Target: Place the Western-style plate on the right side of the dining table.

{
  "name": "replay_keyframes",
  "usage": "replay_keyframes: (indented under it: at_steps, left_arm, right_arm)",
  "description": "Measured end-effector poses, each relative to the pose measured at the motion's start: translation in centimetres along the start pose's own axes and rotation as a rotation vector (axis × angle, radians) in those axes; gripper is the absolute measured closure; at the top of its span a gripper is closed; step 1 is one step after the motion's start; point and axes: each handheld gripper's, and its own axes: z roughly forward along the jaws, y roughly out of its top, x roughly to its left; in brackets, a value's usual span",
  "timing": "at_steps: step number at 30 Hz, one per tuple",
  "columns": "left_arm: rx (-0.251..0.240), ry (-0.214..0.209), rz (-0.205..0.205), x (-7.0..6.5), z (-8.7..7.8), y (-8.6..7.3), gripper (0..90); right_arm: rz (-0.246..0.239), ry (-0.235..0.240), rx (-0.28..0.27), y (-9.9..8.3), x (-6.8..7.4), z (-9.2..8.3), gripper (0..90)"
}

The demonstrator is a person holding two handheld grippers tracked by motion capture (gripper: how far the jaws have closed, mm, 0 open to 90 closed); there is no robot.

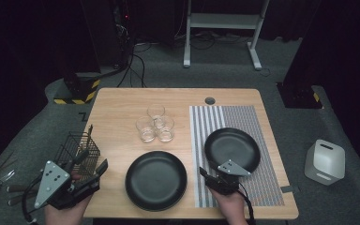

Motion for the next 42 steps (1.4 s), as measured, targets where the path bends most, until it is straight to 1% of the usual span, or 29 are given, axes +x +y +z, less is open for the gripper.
replay_keyframes:
  at_steps: [4, 6, 13, 17, 24, 31, 37, 42]
  left_arm:
    - [0.005, 0.017, -0.014, 0.8, -0.7, -0.5, 33.5]
    - [0.008, 0.019, -0.027, 1.2, -0.9, -0.8, 33.4]
    - [0.013, 0.037, -0.033, 1.9, -1.4, -1.7, 33.3]
    - [0.021, 0.036, -0.038, 2.2, -1.5, -2.3, 33.2]
    - [0.035, 0.025, -0.044, 2.3, -1.7, -3.1, 33.3]
    - [0.04, 0.011, -0.052, 2.3, -2.0, -3.7, 33.3]
    - [0.045, 0.013, -0.05, 2.3, -2.3, -4.2, 33.4]
    - [0.056, 0.017, -0.049, 2.2, -2.4, -4.7, 33.3]
  right_arm:
    - [0.005, -0.001, -0.001, 0.0, -0.1, 0.0, 49.5]
    - [0.006, -0.001, -0.001, 0.0, 0.0, 0.0, 49.6]
    - [0.0, -0.006, 0.005, -0.1, -0.1, 0.1, 49.6]
    - [0.001, -0.007, 0.008, -0.1, -0.1, 0.1, 49.6]
    - [0.002, -0.009, 0.006, -0.2, -0.2, 0.1, 49.6]
    - [0.003, -0.006, 0.008, -0.2, -0.2, 0.1, 50.5]
    - [-0.006, -0.005, 0.007, -0.2, -0.1, 0.1, 52.5]
    - [0.026, 0.008, 0.009, -0.1, -0.3, 0.1, 52.1]
